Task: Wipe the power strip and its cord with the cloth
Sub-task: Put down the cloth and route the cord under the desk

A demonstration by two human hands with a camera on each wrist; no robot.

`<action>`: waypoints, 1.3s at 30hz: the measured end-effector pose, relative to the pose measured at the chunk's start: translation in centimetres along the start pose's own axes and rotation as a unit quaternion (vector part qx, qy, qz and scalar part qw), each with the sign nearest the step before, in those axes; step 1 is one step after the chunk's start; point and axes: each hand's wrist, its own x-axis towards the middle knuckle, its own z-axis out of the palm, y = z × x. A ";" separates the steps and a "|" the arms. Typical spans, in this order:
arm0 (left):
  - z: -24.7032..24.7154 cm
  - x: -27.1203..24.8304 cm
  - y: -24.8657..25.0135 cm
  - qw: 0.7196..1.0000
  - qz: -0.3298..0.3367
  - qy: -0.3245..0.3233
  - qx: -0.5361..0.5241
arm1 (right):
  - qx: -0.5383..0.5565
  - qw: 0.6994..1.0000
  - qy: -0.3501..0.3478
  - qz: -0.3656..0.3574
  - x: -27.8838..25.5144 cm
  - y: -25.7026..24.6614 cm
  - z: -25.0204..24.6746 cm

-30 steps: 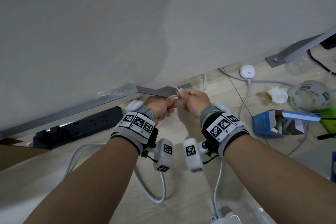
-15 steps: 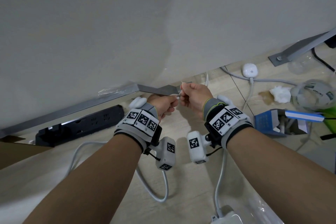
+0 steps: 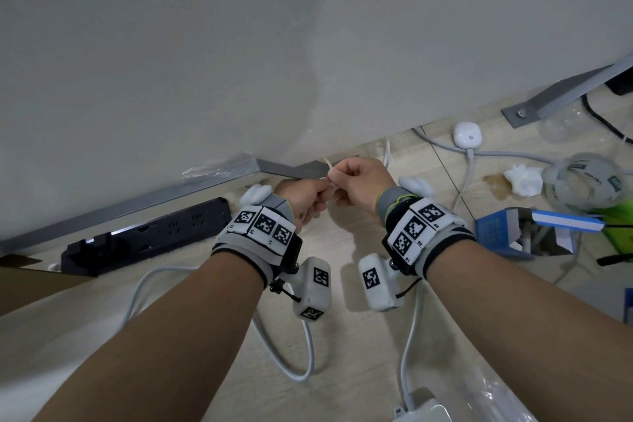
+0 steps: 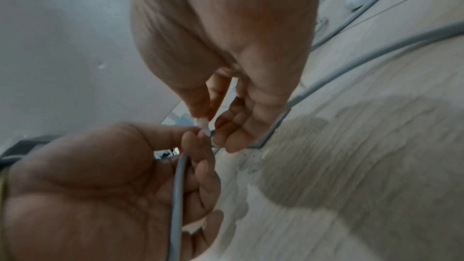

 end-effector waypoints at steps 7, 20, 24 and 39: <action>0.0 -0.1 -0.2 0.999 0.018 0.030 -0.004 | -0.083 0.993 0.068 -0.049 -0.7 1.2 0.7; 0.2 -2.1 -0.2 0.991 0.089 0.103 -0.008 | -0.372 0.926 0.063 0.005 -2.6 -0.6 0.4; -0.2 -2.7 -0.3 0.982 0.128 0.121 0.068 | -0.426 0.904 0.042 0.005 -3.4 -1.7 0.9; -0.8 -4.5 -2.0 0.959 0.231 0.130 0.101 | -0.561 0.790 -0.237 0.068 -4.1 -5.7 -0.6</action>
